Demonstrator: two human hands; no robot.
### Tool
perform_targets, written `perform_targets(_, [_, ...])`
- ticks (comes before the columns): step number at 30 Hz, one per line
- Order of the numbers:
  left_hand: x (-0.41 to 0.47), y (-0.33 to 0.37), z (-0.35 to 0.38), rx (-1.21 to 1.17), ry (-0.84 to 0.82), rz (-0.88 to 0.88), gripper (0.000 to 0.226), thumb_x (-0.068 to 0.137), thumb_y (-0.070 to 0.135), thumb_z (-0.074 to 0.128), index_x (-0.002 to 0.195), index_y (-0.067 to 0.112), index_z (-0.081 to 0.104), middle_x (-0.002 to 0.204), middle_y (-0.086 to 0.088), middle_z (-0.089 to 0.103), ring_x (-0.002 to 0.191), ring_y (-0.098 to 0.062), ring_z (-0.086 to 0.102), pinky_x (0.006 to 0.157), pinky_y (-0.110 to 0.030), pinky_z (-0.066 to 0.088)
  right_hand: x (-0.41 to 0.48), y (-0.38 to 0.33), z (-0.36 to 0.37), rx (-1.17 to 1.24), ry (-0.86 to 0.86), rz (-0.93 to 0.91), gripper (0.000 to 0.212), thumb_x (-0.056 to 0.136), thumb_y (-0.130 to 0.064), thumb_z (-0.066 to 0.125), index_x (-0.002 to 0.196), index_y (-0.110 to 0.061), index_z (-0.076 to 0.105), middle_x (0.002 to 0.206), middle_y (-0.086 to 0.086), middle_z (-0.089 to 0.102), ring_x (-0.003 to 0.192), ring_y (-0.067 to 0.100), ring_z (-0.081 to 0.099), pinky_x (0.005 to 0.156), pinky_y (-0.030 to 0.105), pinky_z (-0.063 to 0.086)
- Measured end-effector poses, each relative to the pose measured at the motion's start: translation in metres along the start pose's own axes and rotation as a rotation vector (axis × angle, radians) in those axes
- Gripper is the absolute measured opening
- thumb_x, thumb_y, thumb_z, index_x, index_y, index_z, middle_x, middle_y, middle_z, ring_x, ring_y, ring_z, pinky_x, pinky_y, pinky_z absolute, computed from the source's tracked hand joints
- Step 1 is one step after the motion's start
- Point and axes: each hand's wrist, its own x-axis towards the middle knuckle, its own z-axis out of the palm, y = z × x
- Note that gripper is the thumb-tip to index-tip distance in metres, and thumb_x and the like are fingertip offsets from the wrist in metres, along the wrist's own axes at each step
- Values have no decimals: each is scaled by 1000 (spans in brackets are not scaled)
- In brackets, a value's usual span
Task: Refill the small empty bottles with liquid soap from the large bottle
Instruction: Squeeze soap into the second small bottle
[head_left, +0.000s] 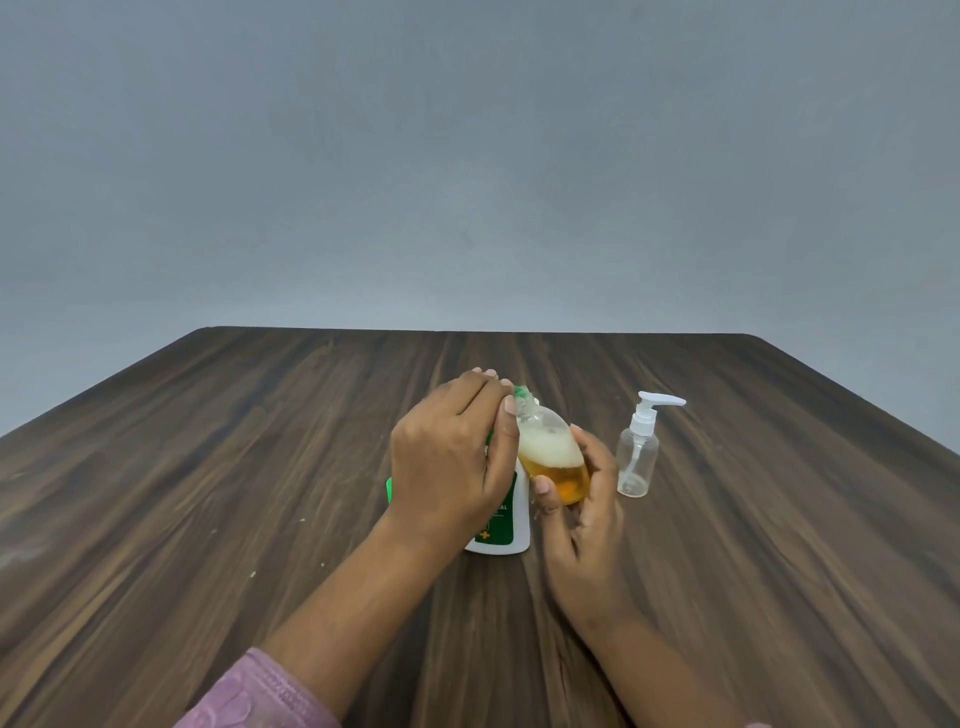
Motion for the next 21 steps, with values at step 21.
perform_targets(21, [-7,-1,3,-12,0,-54,38,96,20,38,95,3,72,95,-6,72,93,-17,67,84,-17,45,-1,-1,-1,-7,-22,-8,41,92,-23,48,131,-13,37,108,-3,59,92,-1,60,67,4,46])
